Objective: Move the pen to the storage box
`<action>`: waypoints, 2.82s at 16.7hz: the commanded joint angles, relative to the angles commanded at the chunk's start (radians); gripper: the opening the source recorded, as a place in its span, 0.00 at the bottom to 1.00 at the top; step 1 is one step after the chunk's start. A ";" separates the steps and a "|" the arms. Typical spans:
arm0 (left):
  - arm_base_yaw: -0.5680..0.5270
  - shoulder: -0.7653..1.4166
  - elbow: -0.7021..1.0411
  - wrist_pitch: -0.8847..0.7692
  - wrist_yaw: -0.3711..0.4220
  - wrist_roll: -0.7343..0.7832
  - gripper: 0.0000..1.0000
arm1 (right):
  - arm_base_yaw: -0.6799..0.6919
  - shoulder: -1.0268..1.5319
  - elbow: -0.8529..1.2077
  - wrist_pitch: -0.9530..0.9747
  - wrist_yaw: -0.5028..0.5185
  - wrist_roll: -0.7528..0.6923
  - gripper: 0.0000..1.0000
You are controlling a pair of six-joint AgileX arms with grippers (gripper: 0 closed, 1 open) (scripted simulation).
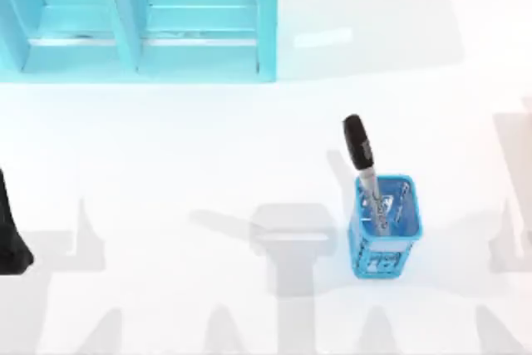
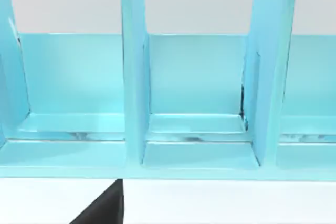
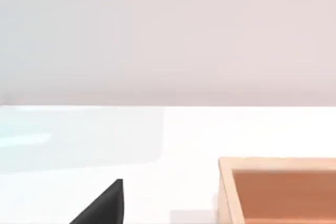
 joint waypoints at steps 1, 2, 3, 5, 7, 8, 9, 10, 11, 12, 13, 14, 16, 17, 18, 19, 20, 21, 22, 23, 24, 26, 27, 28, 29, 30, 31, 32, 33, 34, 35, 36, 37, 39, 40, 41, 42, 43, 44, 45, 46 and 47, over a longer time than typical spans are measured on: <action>0.000 0.000 0.000 0.000 0.000 0.000 1.00 | 0.000 0.000 0.000 0.000 0.000 0.000 1.00; 0.000 0.000 0.000 0.000 0.000 0.000 1.00 | 0.001 0.002 0.001 0.000 -0.001 0.000 1.00; 0.000 0.000 0.000 0.000 0.000 0.000 1.00 | 0.006 0.013 0.007 0.000 -0.010 -0.003 1.00; 0.000 0.000 0.000 0.000 0.000 0.000 1.00 | 0.027 0.068 0.034 0.001 -0.044 -0.014 1.00; 0.000 0.000 0.000 0.000 0.000 0.000 1.00 | 0.057 0.166 0.076 0.003 -0.096 -0.031 1.00; 0.000 0.000 0.000 0.000 0.000 0.000 1.00 | 0.075 0.230 0.103 0.004 -0.127 -0.040 1.00; 0.000 0.000 0.000 0.000 0.000 0.000 1.00 | 0.093 0.305 0.132 0.007 -0.160 -0.050 1.00; 0.000 0.000 0.000 0.000 0.000 0.000 1.00 | 0.112 0.385 0.162 0.009 -0.194 -0.059 1.00; 0.000 0.000 0.000 0.000 0.000 0.000 1.00 | 0.132 0.470 0.194 0.013 -0.229 -0.069 1.00; 0.000 0.000 0.000 0.000 0.000 0.000 1.00 | 0.152 0.556 0.225 0.016 -0.265 -0.078 1.00; 0.000 0.000 0.000 0.000 0.000 0.000 1.00 | 0.171 0.642 0.257 0.020 -0.300 -0.088 1.00; 0.000 0.000 0.000 0.000 0.000 0.000 1.00 | 0.190 0.726 0.288 0.024 -0.334 -0.097 1.00; 0.000 0.000 0.000 0.000 0.000 0.000 1.00 | 0.225 0.877 0.344 0.030 -0.398 -0.114 1.00; 0.000 0.000 0.000 0.000 0.000 0.000 1.00 | 0.242 0.943 0.369 0.032 -0.427 -0.123 1.00; 0.000 0.000 0.000 0.000 0.000 0.000 1.00 | 0.256 1.000 0.391 0.033 -0.452 -0.130 1.00; 0.000 0.000 0.000 0.000 0.000 0.000 1.00 | 0.269 1.048 0.409 0.033 -0.475 -0.137 1.00; 0.000 0.000 0.000 0.000 0.000 0.000 1.00 | 0.280 1.088 0.424 0.033 -0.493 -0.143 1.00; 0.000 0.000 0.000 0.000 0.000 0.000 1.00 | 0.288 1.116 0.436 0.033 -0.507 -0.147 1.00; 0.000 0.000 0.000 0.000 0.000 0.000 1.00 | 0.294 1.136 0.443 0.032 -0.517 -0.150 1.00; 0.000 0.000 0.000 0.000 0.000 0.000 1.00 | 0.297 1.145 0.447 0.032 -0.521 -0.152 1.00; 0.000 0.000 0.000 0.000 0.000 0.000 1.00 | 0.297 1.146 0.447 0.032 -0.522 -0.152 1.00; 0.000 0.000 0.000 0.000 0.000 0.000 1.00 | 0.297 1.146 0.447 0.032 -0.522 -0.152 1.00; 0.000 0.000 0.000 0.000 0.000 0.000 1.00 | 0.292 1.142 0.443 0.031 -0.520 -0.151 1.00; 0.000 0.000 0.000 0.000 0.000 0.000 1.00 | 0.294 1.145 0.444 0.034 -0.519 -0.150 1.00; 0.000 0.000 0.000 0.000 0.000 0.000 1.00 | 0.301 1.158 0.448 0.046 -0.516 -0.146 1.00; 0.000 0.000 0.000 0.000 0.000 0.000 1.00 | 0.312 1.182 0.455 0.069 -0.509 -0.139 1.00; 0.000 0.000 0.000 0.000 0.000 0.000 1.00 | 0.325 1.216 0.465 0.102 -0.499 -0.130 1.00; 0.000 0.000 0.000 0.000 0.000 0.000 1.00 | 0.341 1.261 0.477 0.142 -0.487 -0.119 1.00; 0.000 0.000 0.000 0.000 0.000 0.000 1.00 | 0.358 1.316 0.490 0.187 -0.472 -0.106 1.00; 0.000 0.000 0.000 0.000 0.000 0.000 1.00 | 0.377 1.378 0.503 0.237 -0.457 -0.093 1.00; 0.000 0.000 0.000 0.000 0.000 0.000 1.00 | 0.396 1.442 0.516 0.289 -0.440 -0.080 1.00; 0.000 0.000 0.000 0.000 0.000 0.000 1.00 | 0.416 1.502 0.528 0.339 -0.423 -0.066 1.00; 0.000 0.000 0.000 0.000 0.000 0.000 1.00 | 0.435 1.553 0.538 0.385 -0.408 -0.053 1.00; 0.000 0.000 0.000 0.000 0.000 0.000 1.00 | 0.466 1.626 0.553 0.455 -0.381 -0.033 1.00; 0.000 0.000 0.000 0.000 0.000 0.000 1.00 | 0.476 1.647 0.557 0.475 -0.373 -0.026 1.00; 0.000 0.000 0.000 0.000 0.000 0.000 1.00 | 0.481 1.656 0.559 0.485 -0.368 -0.023 1.00; 0.000 0.000 0.000 0.000 0.000 0.000 1.00 | 0.481 1.657 0.559 0.486 -0.368 -0.022 1.00; 0.000 0.000 0.000 0.000 0.000 0.000 1.00 | 0.481 1.657 0.559 0.486 -0.368 -0.022 1.00; 0.000 0.000 0.000 0.000 0.000 0.000 1.00 | 0.481 1.657 0.559 0.486 -0.368 -0.022 1.00; 0.000 0.000 0.000 0.000 0.000 0.000 1.00 | 0.481 1.657 0.559 0.486 -0.368 -0.022 1.00; 0.000 0.000 0.000 0.000 0.000 0.000 1.00 | 0.481 1.657 0.559 0.486 -0.368 -0.022 0.92; 0.000 0.000 0.000 0.000 0.000 0.000 1.00 | 0.481 1.657 0.559 0.486 -0.368 -0.022 0.85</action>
